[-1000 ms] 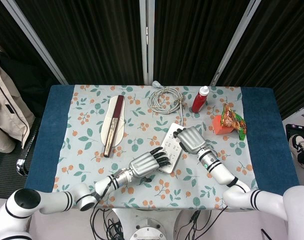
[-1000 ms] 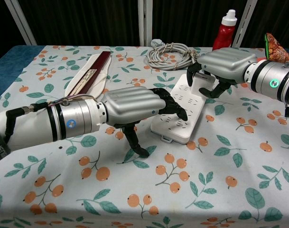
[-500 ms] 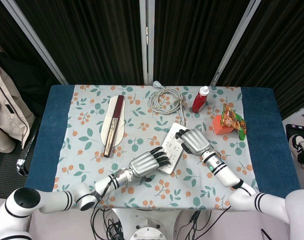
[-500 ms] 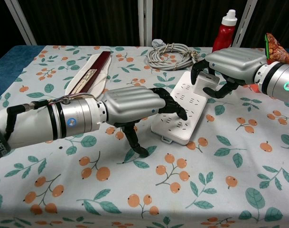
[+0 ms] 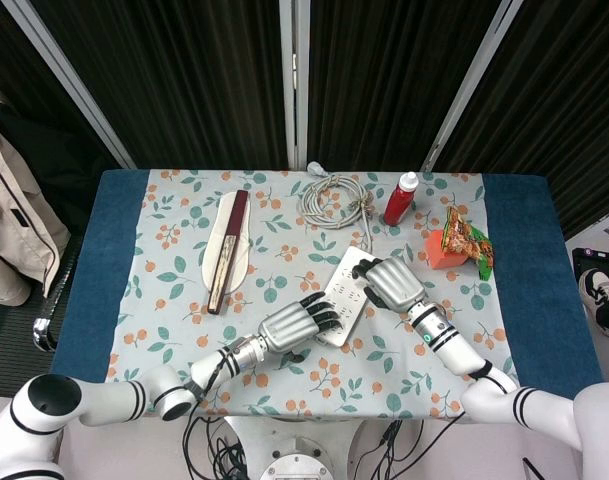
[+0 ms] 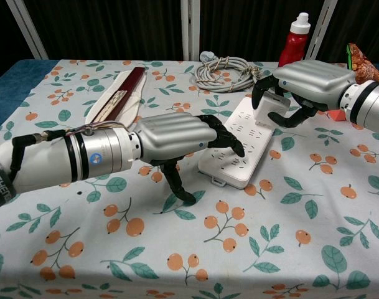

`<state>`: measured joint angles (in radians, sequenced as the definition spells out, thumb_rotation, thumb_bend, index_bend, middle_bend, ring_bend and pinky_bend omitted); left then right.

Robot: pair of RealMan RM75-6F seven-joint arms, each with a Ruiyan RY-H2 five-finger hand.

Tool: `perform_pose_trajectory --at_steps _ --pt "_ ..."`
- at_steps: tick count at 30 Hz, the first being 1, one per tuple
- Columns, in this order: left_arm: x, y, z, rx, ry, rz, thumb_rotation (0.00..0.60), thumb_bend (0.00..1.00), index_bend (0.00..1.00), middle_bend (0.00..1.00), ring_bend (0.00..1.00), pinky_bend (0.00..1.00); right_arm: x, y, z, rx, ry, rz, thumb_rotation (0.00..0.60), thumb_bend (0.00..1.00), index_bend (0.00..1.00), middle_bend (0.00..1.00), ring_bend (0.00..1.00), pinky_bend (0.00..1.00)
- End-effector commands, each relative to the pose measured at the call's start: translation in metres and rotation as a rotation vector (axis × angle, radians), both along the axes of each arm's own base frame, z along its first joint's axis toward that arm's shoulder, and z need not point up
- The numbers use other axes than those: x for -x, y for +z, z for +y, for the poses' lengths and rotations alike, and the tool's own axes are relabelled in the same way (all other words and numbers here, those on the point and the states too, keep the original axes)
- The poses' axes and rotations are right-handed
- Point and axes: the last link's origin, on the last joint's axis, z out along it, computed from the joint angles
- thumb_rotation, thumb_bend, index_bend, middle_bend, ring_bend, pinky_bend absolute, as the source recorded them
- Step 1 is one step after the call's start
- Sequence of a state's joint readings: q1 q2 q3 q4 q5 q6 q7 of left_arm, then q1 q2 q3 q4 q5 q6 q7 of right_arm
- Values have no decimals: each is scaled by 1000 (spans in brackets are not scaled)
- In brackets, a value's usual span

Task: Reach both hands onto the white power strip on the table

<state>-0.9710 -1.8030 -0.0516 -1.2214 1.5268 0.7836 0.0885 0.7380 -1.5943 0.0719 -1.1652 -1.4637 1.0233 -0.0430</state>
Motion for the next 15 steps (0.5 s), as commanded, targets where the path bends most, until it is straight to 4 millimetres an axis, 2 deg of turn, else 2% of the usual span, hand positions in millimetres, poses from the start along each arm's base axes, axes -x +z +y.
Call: perform_pose_trajectory --at_steps 1,5,10,12,15 --pt "-1 2 0 -5 -5 -7 600 78 173 179 84 57 -4 6 0 15 14 -22 600 645 903 691 608 695" --pt "-6 10 -1 -21 -18 -37 600 78 173 179 84 58 -7 19 2 22 11 -56 600 644 897 691 605 695" --pt "-8 33 -2 -71 -41 -91 600 77 173 178 84 57 3 41 13 -64 -89 -79 600 644 883 678 595 691" --pt "-7 45 -2 -95 -44 -106 600 78 173 178 84 57 8 47 19 -126 -147 -80 600 644 850 664 592 678" --pt "-3 62 -2 -136 -43 -125 600 78 173 178 84 57 16 51 29 -225 -233 -66 600 642 748 628 549 626"
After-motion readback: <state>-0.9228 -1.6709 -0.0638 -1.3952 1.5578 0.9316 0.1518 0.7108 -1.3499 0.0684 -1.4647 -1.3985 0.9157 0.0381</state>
